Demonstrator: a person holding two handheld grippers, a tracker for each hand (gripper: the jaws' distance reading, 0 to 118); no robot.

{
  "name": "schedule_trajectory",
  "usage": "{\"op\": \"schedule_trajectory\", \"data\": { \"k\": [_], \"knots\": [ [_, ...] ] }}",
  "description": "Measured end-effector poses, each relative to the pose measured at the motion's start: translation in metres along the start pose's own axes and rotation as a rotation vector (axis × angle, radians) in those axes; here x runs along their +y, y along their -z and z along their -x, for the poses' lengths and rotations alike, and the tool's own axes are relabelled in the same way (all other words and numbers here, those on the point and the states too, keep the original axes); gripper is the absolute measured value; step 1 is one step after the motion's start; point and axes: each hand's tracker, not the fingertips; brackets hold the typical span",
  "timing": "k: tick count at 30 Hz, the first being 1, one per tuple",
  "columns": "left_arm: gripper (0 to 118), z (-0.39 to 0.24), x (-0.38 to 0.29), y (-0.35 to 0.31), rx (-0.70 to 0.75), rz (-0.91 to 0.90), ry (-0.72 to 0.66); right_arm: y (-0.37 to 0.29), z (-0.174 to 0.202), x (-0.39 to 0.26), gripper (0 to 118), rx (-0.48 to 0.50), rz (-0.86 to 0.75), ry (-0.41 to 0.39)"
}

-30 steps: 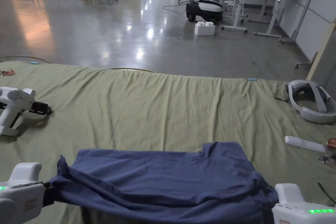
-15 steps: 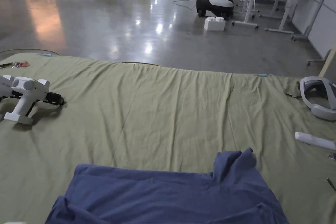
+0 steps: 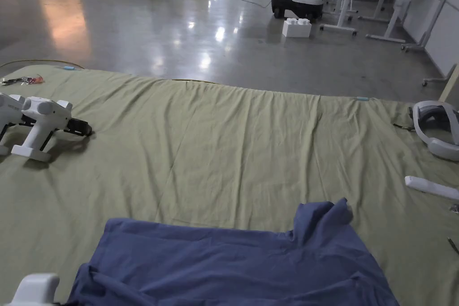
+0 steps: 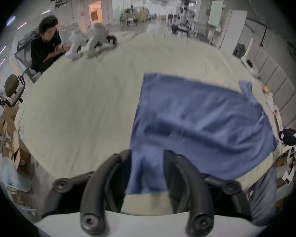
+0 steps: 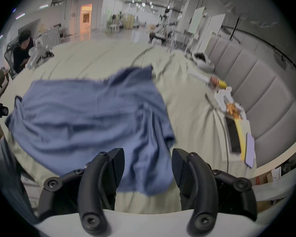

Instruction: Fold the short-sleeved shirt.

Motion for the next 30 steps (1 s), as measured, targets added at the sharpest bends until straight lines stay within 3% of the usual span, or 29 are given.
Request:
{"op": "schedule_trajectory", "data": {
  "k": [9,13,14,16,18,19,22,27,30],
  "knots": [
    [48,-0.051,0.063,-0.024,-0.057,-0.437,0.033,-0.021,0.041,0.084,64,0.016,-0.468,0.091],
    [44,-0.073,0.079,-0.04,-0.027,-0.608,0.049,-0.031,0.06,0.106,61,0.026,-0.626,0.113],
    [38,-0.076,0.082,-0.043,-0.013,-0.637,0.055,-0.033,0.064,0.11,60,0.024,-0.647,0.111],
    [24,-0.083,0.086,-0.049,-0.003,-0.695,0.064,-0.037,0.071,0.117,41,0.012,-0.695,0.116],
    [17,-0.086,0.087,-0.055,-0.005,-0.726,0.074,-0.038,0.077,0.123,25,0.004,-0.707,0.131],
    [6,-0.088,0.086,-0.057,0.006,-0.743,0.084,-0.04,0.076,0.125,20,0.024,-0.721,0.147],
    [2,-0.086,0.082,-0.056,0.031,-0.774,0.103,-0.041,0.079,0.13,7,0.036,-0.728,0.168],
    [2,-0.072,0.077,-0.044,0.041,-0.738,0.116,-0.038,0.085,0.133,5,0.041,-0.731,0.138],
    [2,-0.046,0.087,-0.012,0.026,-0.606,0.095,-0.033,0.086,0.133,5,0.047,-0.723,0.136]
  ]
}}
